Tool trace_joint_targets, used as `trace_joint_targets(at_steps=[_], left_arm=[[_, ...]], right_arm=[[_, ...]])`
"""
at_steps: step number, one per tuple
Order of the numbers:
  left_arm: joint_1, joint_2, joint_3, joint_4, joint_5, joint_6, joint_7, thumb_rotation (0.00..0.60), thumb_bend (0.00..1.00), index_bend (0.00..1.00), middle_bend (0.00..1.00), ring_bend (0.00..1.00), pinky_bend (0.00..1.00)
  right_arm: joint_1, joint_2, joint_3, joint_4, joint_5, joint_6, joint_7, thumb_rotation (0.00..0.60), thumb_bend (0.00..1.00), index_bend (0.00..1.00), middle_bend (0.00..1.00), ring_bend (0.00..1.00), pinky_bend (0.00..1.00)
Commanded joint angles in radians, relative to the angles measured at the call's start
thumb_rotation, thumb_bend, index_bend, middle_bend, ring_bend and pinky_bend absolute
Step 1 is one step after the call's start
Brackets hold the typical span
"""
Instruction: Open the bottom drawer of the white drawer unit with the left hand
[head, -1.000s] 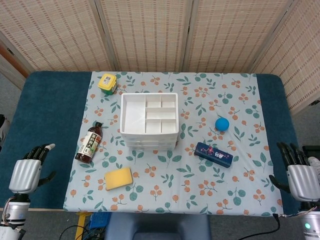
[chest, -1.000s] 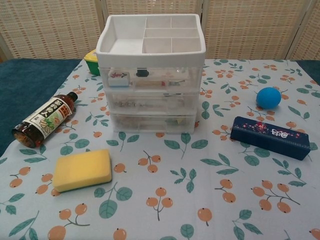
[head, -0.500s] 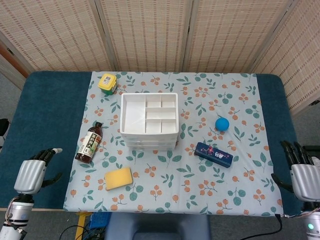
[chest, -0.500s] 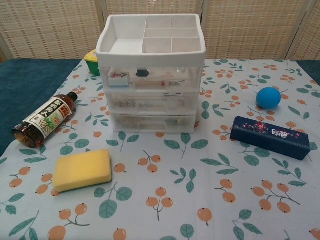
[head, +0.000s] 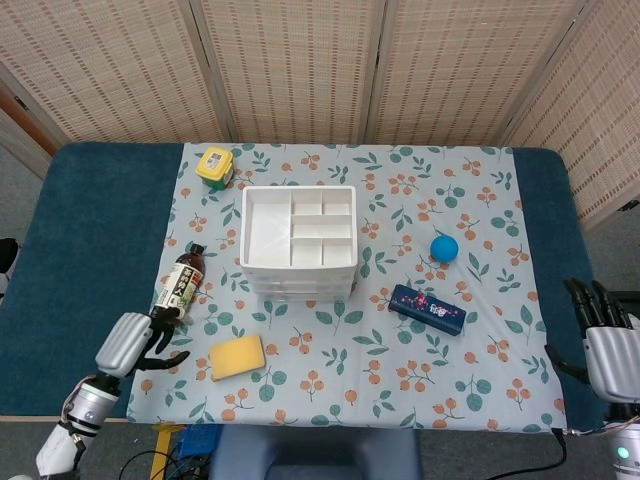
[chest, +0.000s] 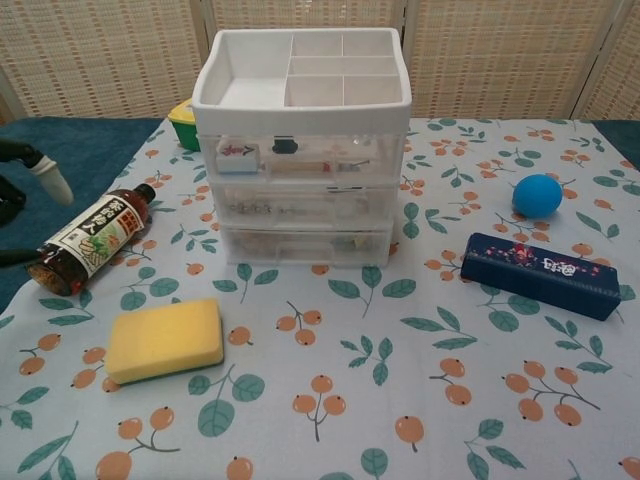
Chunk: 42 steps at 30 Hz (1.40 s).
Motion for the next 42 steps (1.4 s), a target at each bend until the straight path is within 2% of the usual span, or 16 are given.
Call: trace_joint_targets(at_steps=[1, 9, 14, 23, 29, 33, 36, 42], left_arm=[[-0.079, -0.06, 0.005, 0.022, 0.026, -0.086, -0.113, 0.6, 0.18, 0.41, 0.98, 1.0, 1.0], [-0.184, -0.178, 0.015, 0.046, 0.008, -0.229, -0.205, 0.6, 0.18, 0.25, 1.0, 1.0, 1.0], [-0.227, -0.245, 0.003, 0.076, -0.032, -0.283, -0.238, 0.6, 0.18, 0.17, 1.0, 1.0, 1.0], [-0.254, -0.361, -0.052, 0.089, -0.166, -0.324, -0.328, 0.6, 0.21, 0.14, 1.0, 1.0, 1.0], [-0.272, -0.431, -0.099, 0.087, -0.284, -0.388, -0.408, 0.6, 0.31, 0.14, 1.0, 1.0, 1.0], [-0.281, -0.48, -0.139, 0.096, -0.365, -0.419, -0.442, 0.6, 0.41, 0.14, 1.0, 1.0, 1.0], [-0.284, -0.509, -0.167, 0.101, -0.429, -0.433, -0.444, 0.6, 0.45, 0.13, 1.0, 1.0, 1.0], [-0.286, -0.556, -0.211, 0.112, -0.538, -0.434, -0.402, 0.6, 0.45, 0.13, 1.0, 1.0, 1.0]], right_arm=[[0.0, 0.0, 0.001, -0.001, 0.001, 0.001, -0.001, 0.6, 0.23, 0.0, 0.07, 0.05, 0.12], [0.001, 0.007, 0.002, -0.008, 0.005, -0.007, 0.02, 0.6, 0.23, 0.0, 0.07, 0.05, 0.12], [0.0, 0.012, 0.005, -0.013, 0.005, -0.003, 0.015, 0.6, 0.23, 0.0, 0.07, 0.05, 0.12], [0.007, 0.004, 0.01, -0.01, 0.014, -0.017, 0.018, 0.6, 0.23, 0.0, 0.07, 0.05, 0.12], [0.012, 0.002, 0.013, -0.006, 0.015, -0.023, 0.024, 0.6, 0.23, 0.0, 0.07, 0.05, 0.12], [0.012, 0.002, 0.014, -0.005, 0.016, -0.021, 0.029, 0.6, 0.23, 0.0, 0.07, 0.05, 0.12], [0.008, 0.002, 0.019, -0.006, 0.01, -0.005, 0.036, 0.6, 0.23, 0.0, 0.07, 0.05, 0.12], [0.001, 0.005, 0.024, -0.01, 0.001, 0.019, 0.047, 0.6, 0.23, 0.0, 0.07, 0.05, 0.12]])
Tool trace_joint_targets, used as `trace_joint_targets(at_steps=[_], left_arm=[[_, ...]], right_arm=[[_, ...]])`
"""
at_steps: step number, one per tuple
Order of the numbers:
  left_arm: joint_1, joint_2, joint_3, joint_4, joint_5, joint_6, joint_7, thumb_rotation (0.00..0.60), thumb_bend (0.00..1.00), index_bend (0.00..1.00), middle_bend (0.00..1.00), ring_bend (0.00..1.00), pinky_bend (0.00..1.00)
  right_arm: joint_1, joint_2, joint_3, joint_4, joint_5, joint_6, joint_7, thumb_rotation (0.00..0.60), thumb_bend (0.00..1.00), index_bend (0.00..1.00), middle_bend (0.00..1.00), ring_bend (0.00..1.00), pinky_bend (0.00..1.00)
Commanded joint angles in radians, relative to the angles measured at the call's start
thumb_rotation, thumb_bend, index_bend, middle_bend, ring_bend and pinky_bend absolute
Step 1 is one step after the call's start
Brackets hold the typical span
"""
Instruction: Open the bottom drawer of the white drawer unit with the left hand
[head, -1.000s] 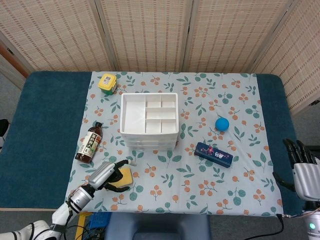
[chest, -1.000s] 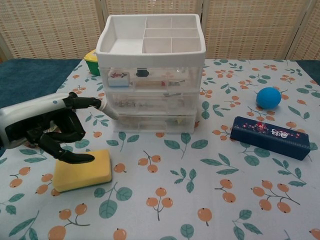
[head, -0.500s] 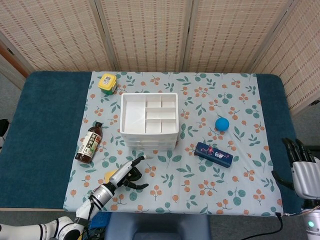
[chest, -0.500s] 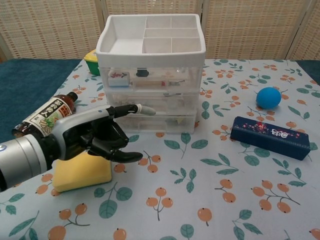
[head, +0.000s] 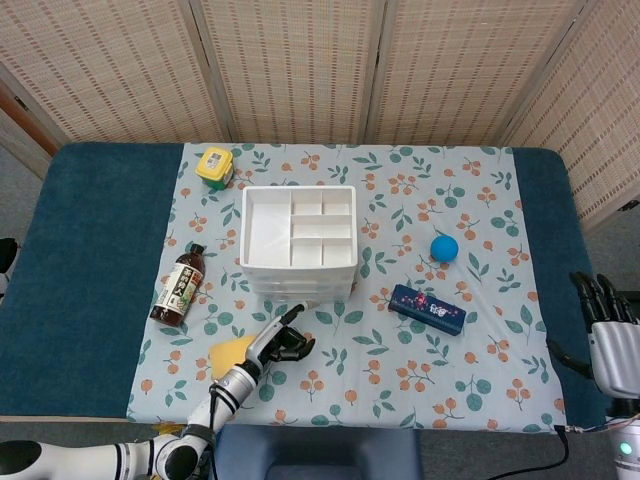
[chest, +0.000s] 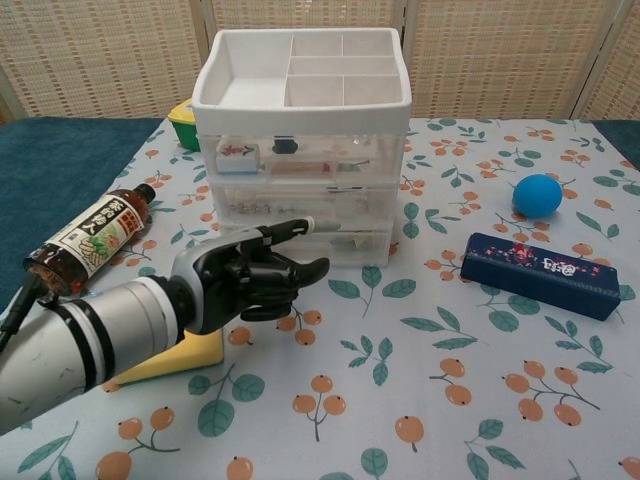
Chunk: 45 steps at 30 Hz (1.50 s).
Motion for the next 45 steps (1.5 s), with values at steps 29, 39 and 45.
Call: trace_joint_targets(at_steps=[29, 39, 45], left_arm=[[0.032, -0.113, -0.123, 0.041, -0.184, 0.002, 0.097, 0.6, 0.45, 0.12, 1.0, 1.0, 1.0], [0.06, -0.12, -0.145, 0.029, -0.164, 0.0, 0.061, 0.6, 0.45, 0.12, 1.0, 1.0, 1.0], [0.064, -0.155, -0.172, 0.052, -0.158, -0.025, -0.005, 0.6, 0.45, 0.14, 1.0, 1.0, 1.0]], right_arm=[[-0.008, 0.005, -0.004, -0.004, 0.003, -0.002, 0.02, 0.6, 0.25, 0.0, 0.07, 0.05, 0.12], [-0.007, 0.001, -0.005, -0.003, 0.003, -0.007, 0.021, 0.6, 0.25, 0.0, 0.07, 0.05, 0.12], [-0.012, 0.002, -0.007, -0.005, 0.007, -0.003, 0.02, 0.6, 0.25, 0.0, 0.08, 0.05, 0.12]])
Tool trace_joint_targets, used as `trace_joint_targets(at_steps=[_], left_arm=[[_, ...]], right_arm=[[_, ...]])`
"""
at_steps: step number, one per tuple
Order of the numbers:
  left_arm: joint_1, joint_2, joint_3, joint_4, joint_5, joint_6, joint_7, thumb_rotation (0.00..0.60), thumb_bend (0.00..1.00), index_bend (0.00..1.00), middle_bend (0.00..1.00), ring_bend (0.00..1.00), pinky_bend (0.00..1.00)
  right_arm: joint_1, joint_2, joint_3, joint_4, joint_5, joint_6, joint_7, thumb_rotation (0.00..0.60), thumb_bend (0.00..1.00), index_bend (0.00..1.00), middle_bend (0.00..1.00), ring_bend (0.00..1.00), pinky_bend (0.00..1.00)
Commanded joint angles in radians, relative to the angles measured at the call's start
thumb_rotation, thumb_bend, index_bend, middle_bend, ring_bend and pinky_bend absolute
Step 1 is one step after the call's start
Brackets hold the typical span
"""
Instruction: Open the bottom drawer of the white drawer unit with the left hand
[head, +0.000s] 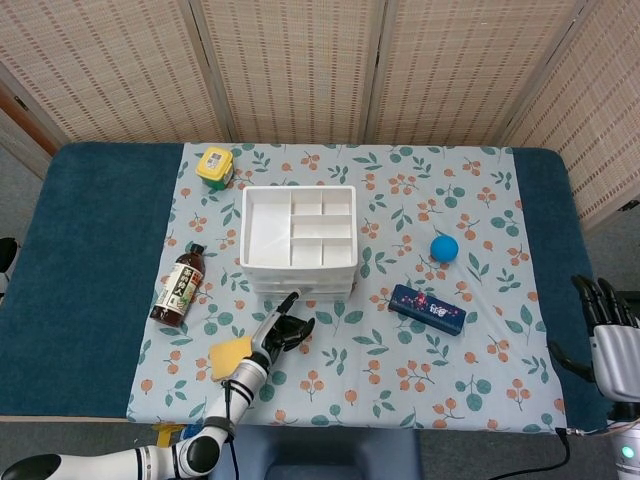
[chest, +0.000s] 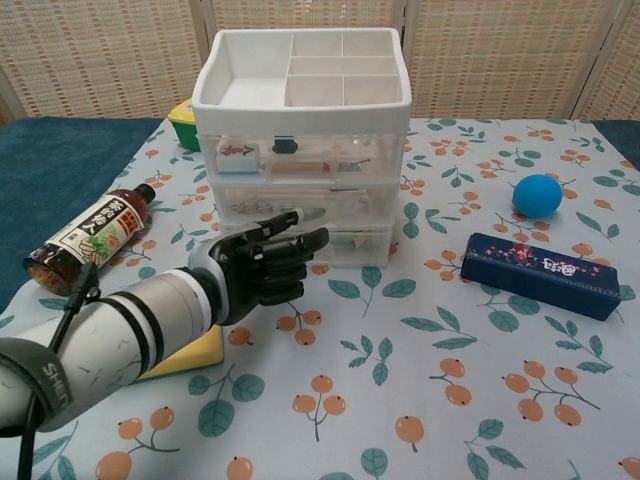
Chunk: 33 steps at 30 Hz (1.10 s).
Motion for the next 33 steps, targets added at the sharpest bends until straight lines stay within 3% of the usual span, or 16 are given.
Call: trace_joint_targets(at_steps=[1, 10, 33], left_arm=[[0.004, -0.021, -0.022, 0.016, 0.0, -0.023, -0.051, 0.6, 0.45, 0.14, 1.0, 1.0, 1.0], [0.006, -0.067, -0.061, 0.059, -0.005, -0.037, -0.11, 0.6, 0.45, 0.16, 1.0, 1.0, 1.0], [0.034, -0.093, -0.08, 0.073, -0.018, -0.038, -0.11, 0.6, 0.45, 0.21, 1.0, 1.0, 1.0]], right_arm=[[-0.002, 0.001, 0.0, -0.002, 0.002, 0.002, 0.0, 0.6, 0.25, 0.0, 0.07, 0.05, 0.12], [-0.009, 0.003, -0.002, -0.007, 0.003, 0.008, -0.003, 0.6, 0.25, 0.0, 0.07, 0.05, 0.12], [-0.017, 0.001, -0.001, -0.005, 0.009, 0.01, 0.004, 0.6, 0.25, 0.0, 0.07, 0.05, 0.12]])
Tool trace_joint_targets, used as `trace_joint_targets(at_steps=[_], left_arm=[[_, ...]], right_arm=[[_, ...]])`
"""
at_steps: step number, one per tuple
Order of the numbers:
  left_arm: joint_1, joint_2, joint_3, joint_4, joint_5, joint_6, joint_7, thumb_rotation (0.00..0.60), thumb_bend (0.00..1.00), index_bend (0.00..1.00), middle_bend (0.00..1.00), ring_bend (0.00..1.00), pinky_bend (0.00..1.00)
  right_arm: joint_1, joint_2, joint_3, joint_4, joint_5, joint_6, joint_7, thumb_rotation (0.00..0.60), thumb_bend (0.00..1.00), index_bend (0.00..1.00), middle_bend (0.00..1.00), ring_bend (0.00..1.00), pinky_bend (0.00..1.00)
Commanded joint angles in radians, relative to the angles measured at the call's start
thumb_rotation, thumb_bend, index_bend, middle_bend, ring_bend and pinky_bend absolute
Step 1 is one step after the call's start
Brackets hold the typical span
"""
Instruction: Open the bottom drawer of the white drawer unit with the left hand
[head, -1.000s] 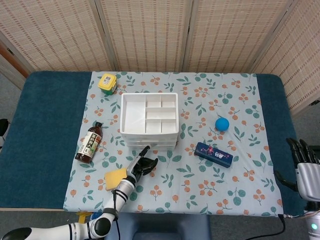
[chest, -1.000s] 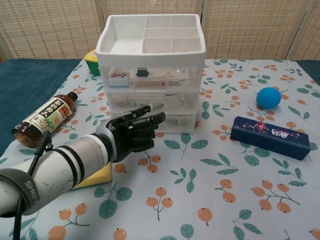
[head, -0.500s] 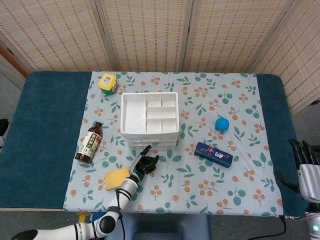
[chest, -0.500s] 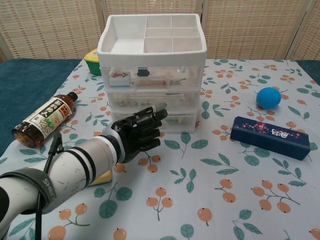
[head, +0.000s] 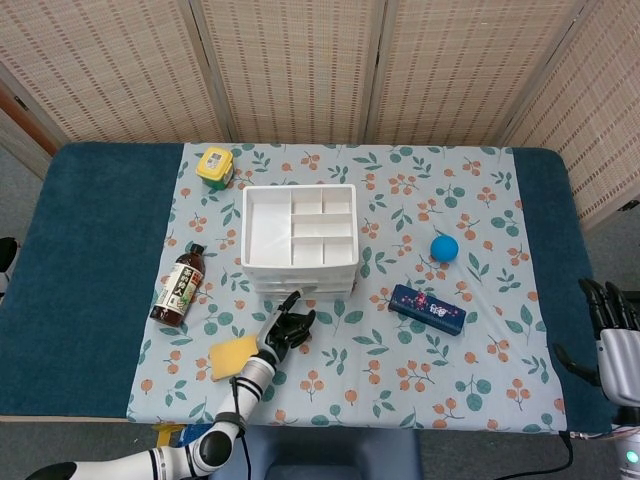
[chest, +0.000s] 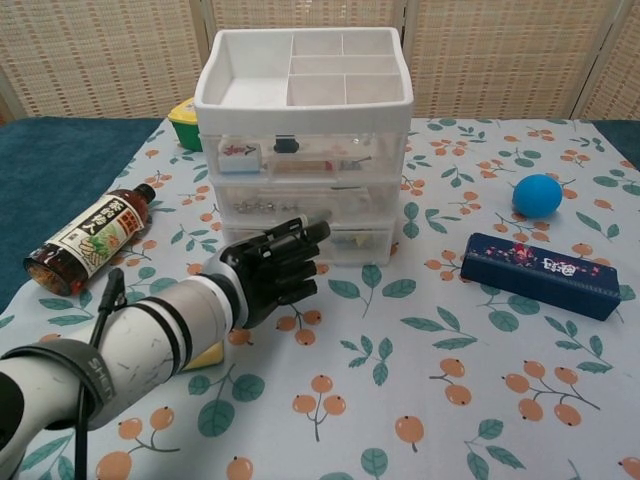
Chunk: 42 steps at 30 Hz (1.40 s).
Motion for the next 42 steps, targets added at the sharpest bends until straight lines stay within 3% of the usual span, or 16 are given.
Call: trace_joint_targets(at_steps=[1, 17, 26, 42], left_arm=[[0.004, 0.002, -0.003, -0.006, 0.006, 0.0, -0.004, 0.6, 0.45, 0.21, 1.0, 1.0, 1.0], [-0.023, -0.015, -0.043, 0.017, -0.003, -0.031, -0.007, 0.6, 0.45, 0.22, 1.0, 1.0, 1.0], [-0.033, -0.017, -0.06, 0.031, -0.026, -0.036, 0.005, 0.6, 0.45, 0.29, 1.0, 1.0, 1.0], [-0.012, -0.001, -0.044, 0.017, -0.024, -0.045, 0.006, 0.6, 0.45, 0.38, 1.0, 1.0, 1.0]], right_arm=[[0.0, 0.0, 0.0, 0.0, 0.0, -0.002, 0.0, 0.6, 0.25, 0.0, 0.07, 0.05, 0.12], [-0.005, -0.001, 0.001, 0.001, 0.007, 0.0, 0.001, 0.6, 0.25, 0.0, 0.08, 0.05, 0.12], [-0.006, -0.003, 0.002, 0.006, 0.011, -0.002, 0.007, 0.6, 0.25, 0.0, 0.07, 0.05, 0.12], [-0.007, -0.008, 0.0, 0.01, 0.01, -0.005, 0.01, 0.6, 0.25, 0.0, 0.07, 0.05, 0.12]])
